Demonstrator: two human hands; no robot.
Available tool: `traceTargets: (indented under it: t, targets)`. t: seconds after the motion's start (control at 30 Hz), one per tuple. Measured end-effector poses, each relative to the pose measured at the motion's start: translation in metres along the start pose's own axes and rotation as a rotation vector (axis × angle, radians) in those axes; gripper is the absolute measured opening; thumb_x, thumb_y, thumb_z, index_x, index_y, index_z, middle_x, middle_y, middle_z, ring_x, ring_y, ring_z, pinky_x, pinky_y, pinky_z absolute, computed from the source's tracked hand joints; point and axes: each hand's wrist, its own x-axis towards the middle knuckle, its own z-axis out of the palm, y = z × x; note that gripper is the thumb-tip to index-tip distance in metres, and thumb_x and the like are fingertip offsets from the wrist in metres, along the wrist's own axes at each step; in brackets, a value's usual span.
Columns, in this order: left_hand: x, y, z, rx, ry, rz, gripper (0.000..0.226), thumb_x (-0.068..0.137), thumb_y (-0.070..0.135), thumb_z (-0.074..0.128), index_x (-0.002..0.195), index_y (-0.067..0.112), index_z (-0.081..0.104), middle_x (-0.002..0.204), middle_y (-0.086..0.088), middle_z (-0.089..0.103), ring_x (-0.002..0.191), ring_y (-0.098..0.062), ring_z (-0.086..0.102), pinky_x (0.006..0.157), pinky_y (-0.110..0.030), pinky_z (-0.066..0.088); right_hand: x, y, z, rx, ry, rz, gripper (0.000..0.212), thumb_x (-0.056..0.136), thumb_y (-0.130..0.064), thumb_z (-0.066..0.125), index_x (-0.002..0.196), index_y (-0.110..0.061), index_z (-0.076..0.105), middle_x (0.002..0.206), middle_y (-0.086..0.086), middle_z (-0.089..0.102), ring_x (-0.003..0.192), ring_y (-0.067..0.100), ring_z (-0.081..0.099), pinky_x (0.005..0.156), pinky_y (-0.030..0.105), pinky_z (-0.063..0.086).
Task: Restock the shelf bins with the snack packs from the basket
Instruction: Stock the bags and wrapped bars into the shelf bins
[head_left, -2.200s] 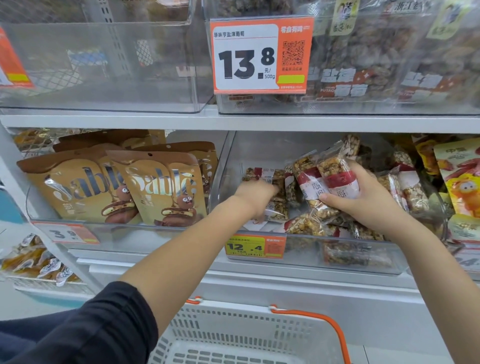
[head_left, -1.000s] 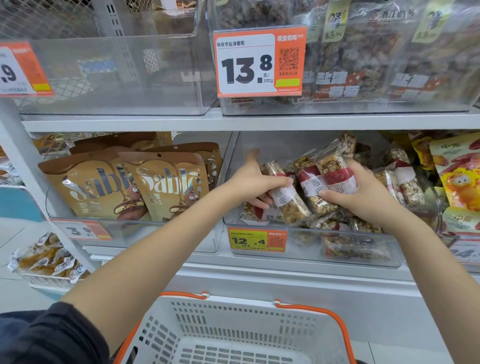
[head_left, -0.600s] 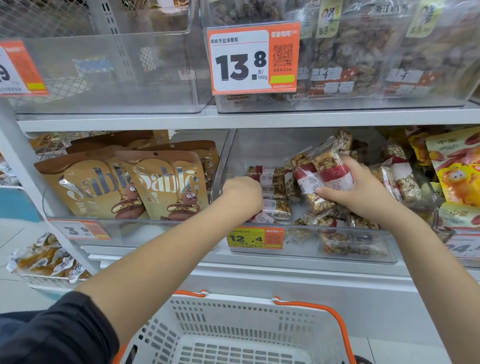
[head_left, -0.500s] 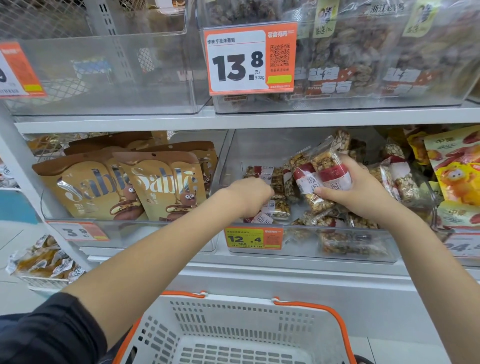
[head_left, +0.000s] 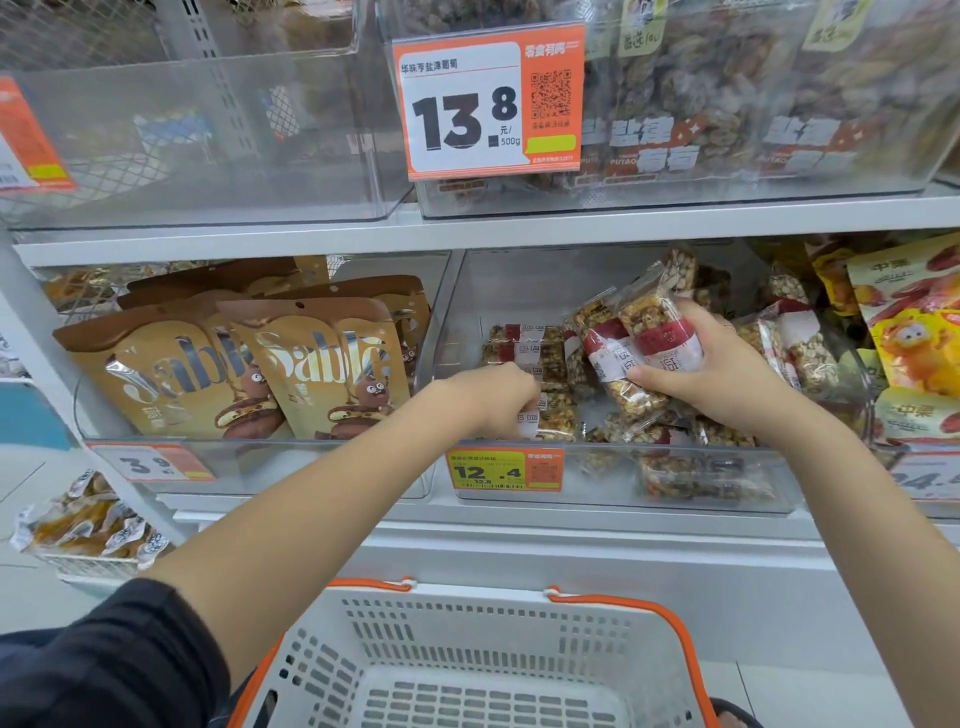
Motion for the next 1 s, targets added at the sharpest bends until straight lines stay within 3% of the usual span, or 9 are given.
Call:
traceTargets:
  t: [0.23, 0.43, 0.47, 0.5, 0.53, 0.6, 0.77, 0.87, 1.0]
  targets:
    - [0.006, 0.011, -0.005, 0.245, -0.031, 0.005, 0.027, 0.077, -0.006, 0.05, 0.058, 0.011, 0.041, 0.06, -0.005, 0.041, 0.06, -0.024, 0.042, 0.052, -0.031, 0.034, 0.002, 0.002, 0.0, -0.009, 0.003, -0.001, 0.077, 0.079, -0.037, 0.074, 0.143, -0.034, 0.031, 0.14, 0.003, 0.042, 0.132, 0.019, 0.033, 0.095, 0.029, 0.03]
    - [0.007, 0.032, -0.017, 0.363, -0.115, 0.026, 0.021, 0.087, 0.001, 0.046, 0.067, 0.007, 0.046, 0.072, -0.005, 0.048, 0.056, -0.018, 0.043, 0.048, -0.03, 0.035, 0.002, 0.002, 0.001, -0.017, 0.009, -0.001, 0.077, 0.08, -0.036, 0.074, 0.144, -0.032, 0.031, 0.135, -0.002, 0.045, 0.134, 0.018, 0.031, 0.096, 0.03, 0.03]
    - [0.006, 0.034, -0.017, 0.351, -0.091, 0.05, 0.013, 0.087, 0.003, 0.045, 0.077, 0.005, 0.053, 0.079, -0.007, 0.052, 0.06, -0.02, 0.047, 0.051, -0.032, 0.038, 0.001, 0.002, 0.0, -0.016, 0.011, -0.001, 0.077, 0.079, -0.036, 0.074, 0.144, -0.032, 0.032, 0.132, -0.005, 0.045, 0.133, 0.017, 0.032, 0.095, 0.029, 0.03]
    - [0.008, 0.031, -0.012, 0.304, -0.037, 0.083, 0.016, 0.087, 0.004, 0.046, 0.098, 0.006, 0.058, 0.089, -0.009, 0.058, 0.068, -0.024, 0.053, 0.055, -0.034, 0.041, 0.001, 0.002, 0.001, -0.015, 0.01, -0.004, 0.076, 0.079, -0.036, 0.074, 0.143, -0.032, 0.032, 0.129, -0.006, 0.045, 0.132, 0.016, 0.033, 0.094, 0.028, 0.029]
    - [0.009, 0.027, -0.008, 0.243, 0.019, 0.113, 0.034, 0.086, 0.006, 0.048, 0.118, 0.012, 0.055, 0.101, -0.01, 0.061, 0.08, -0.028, 0.058, 0.058, -0.036, 0.046, 0.0, 0.002, 0.001, -0.014, 0.012, -0.015, 0.076, 0.079, -0.036, 0.074, 0.143, -0.033, 0.033, 0.126, -0.008, 0.045, 0.129, 0.014, 0.034, 0.093, 0.027, 0.029]
    - [0.012, 0.019, 0.0, 0.084, 0.036, 0.146, 0.051, 0.086, 0.011, 0.052, 0.135, 0.022, 0.045, 0.118, -0.008, 0.06, 0.099, -0.029, 0.059, 0.067, -0.038, 0.051, 0.001, 0.004, 0.001, -0.004, 0.012, -0.03, 0.075, 0.079, -0.035, 0.074, 0.142, -0.033, 0.034, 0.12, -0.013, 0.043, 0.125, 0.01, 0.035, 0.093, 0.025, 0.029]
    - [0.026, 0.026, 0.012, -0.324, -0.113, 0.1, 0.072, 0.077, 0.045, 0.074, 0.133, 0.009, 0.046, 0.13, -0.006, 0.053, 0.114, -0.024, 0.053, 0.094, -0.034, 0.045, 0.003, 0.004, 0.001, 0.003, 0.013, -0.03, 0.071, 0.079, -0.035, 0.074, 0.139, -0.034, 0.037, 0.118, -0.011, 0.044, 0.119, 0.008, 0.036, 0.092, 0.028, 0.031]
    - [0.037, 0.037, 0.014, -0.48, -0.08, 0.079, 0.073, 0.074, 0.033, 0.079, 0.134, 0.007, 0.045, 0.131, -0.006, 0.053, 0.115, -0.022, 0.053, 0.095, -0.031, 0.045, 0.005, 0.008, 0.002, 0.019, 0.01, -0.031, 0.07, 0.079, -0.034, 0.075, 0.139, -0.033, 0.038, 0.116, -0.012, 0.045, 0.113, 0.009, 0.04, 0.09, 0.027, 0.033]
    - [0.038, 0.025, 0.014, -0.676, -0.139, 0.064, 0.066, 0.071, 0.015, 0.082, 0.128, 0.011, 0.049, 0.125, 0.0, 0.055, 0.116, -0.016, 0.052, 0.1, -0.029, 0.043, 0.008, 0.014, 0.001, -0.008, 0.014, -0.034, 0.075, 0.075, -0.042, 0.076, 0.139, -0.038, 0.036, 0.129, -0.007, 0.045, 0.124, 0.012, 0.038, 0.1, 0.034, 0.035]
